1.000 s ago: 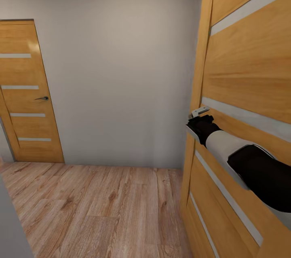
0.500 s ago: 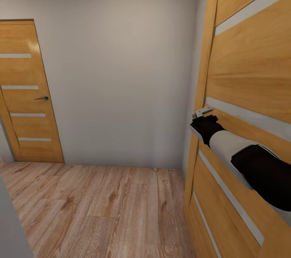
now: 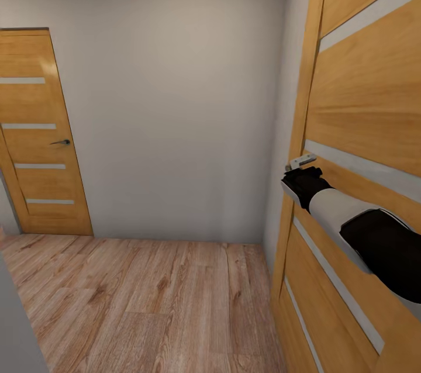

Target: Move the two storage containers from the living room to the garage. In the garage, place one container on the floor and stack the other container on top of it (either order is fine).

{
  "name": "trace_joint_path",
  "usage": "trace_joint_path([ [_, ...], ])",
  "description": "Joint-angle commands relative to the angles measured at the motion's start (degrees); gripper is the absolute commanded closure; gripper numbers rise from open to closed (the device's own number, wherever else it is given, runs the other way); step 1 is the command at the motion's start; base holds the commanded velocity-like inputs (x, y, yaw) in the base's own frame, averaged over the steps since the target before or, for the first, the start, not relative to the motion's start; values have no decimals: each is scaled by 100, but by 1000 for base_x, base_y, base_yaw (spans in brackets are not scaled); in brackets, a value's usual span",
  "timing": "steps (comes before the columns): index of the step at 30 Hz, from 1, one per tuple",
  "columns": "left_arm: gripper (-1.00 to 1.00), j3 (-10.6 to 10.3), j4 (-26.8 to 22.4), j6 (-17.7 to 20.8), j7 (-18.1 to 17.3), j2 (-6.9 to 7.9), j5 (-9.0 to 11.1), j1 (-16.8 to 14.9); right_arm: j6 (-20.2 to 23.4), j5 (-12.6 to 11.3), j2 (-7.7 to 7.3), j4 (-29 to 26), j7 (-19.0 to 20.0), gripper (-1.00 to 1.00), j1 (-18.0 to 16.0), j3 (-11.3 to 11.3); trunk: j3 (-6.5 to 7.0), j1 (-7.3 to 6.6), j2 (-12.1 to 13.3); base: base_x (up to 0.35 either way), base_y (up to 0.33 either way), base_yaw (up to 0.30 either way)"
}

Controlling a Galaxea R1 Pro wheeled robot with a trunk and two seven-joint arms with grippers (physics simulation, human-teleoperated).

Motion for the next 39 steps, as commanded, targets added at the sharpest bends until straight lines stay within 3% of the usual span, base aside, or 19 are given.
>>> trace_joint_path([
  [1,-100,12,-1,-14,-7,0,3,0,78,3,-60,-9,-44,-100,-1,34,-7,0,-3,0,0,0],
  [26,-100,13,-2,-14,-7,5,4,0,80,2,-78,-9,-44,-100,-2,30,-7,0,-3,0,0,0],
  [32,-100,13,-2,-14,-6,8,4,0,80,-5,-273,-9,-42,-100,-4,24,-7,0,-3,0,0,0],
  [39,-100,13,2,-14,0,1,4,0,80,-6,-325,-9,-43,-100,-3,19,-7,0,-3,0,0,0],
])
